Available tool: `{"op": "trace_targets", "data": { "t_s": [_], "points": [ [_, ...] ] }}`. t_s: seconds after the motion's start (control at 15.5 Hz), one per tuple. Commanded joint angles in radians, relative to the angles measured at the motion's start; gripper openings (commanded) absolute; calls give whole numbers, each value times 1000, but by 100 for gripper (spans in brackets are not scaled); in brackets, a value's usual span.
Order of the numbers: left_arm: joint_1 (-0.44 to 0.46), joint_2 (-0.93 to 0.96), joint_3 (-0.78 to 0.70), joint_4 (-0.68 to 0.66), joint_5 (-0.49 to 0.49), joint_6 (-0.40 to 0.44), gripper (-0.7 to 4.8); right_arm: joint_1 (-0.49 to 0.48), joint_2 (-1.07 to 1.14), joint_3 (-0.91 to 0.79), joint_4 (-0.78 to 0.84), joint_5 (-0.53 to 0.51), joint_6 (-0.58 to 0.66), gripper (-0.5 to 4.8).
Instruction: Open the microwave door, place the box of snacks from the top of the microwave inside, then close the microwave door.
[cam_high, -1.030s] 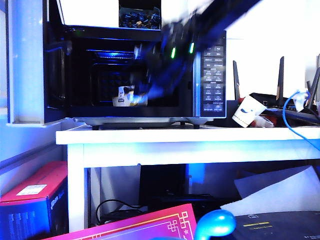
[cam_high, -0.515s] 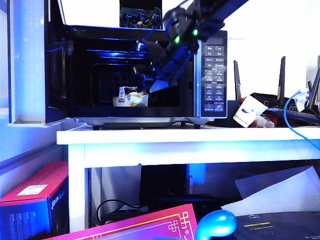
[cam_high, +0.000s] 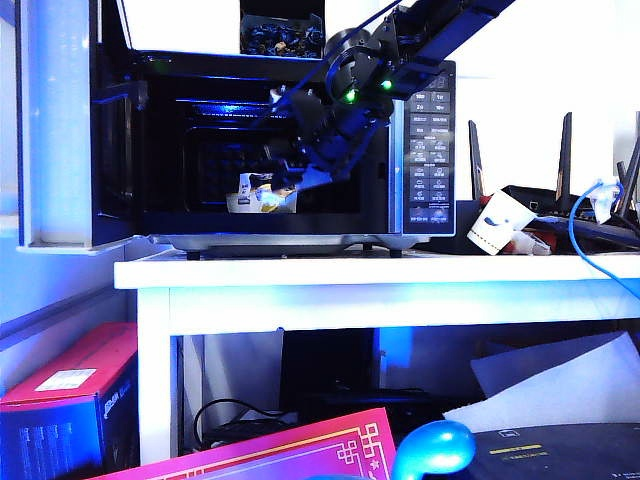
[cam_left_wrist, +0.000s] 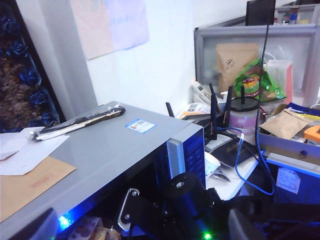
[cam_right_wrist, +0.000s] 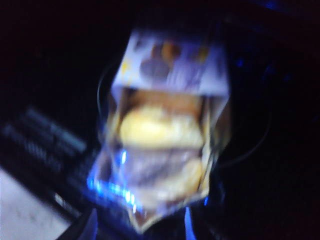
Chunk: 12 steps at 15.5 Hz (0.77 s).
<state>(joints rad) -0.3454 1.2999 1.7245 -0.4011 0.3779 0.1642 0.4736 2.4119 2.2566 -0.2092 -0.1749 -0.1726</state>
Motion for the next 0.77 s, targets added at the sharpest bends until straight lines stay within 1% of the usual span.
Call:
{"op": "trace_targets", "data": {
  "t_s": [0.06,0.26,0.51,0.64,0.77],
  "points": [
    [-2,-4,5,13,1,-1,479,0,19,4,93,0,9,238],
    [-2,-5,5,10,2,-8,479,0,35,3,111,1,8,237],
    [-2,-5,5,-1,2,-8,479,0,84,4,225,9,8,237],
    [-2,-5,5,-5,2,-8,479,1,75,4,179,14,8,238],
    [-2,-8,5,-5,2,-13,479,1,22,4,77,18,7,238]
  ]
}}
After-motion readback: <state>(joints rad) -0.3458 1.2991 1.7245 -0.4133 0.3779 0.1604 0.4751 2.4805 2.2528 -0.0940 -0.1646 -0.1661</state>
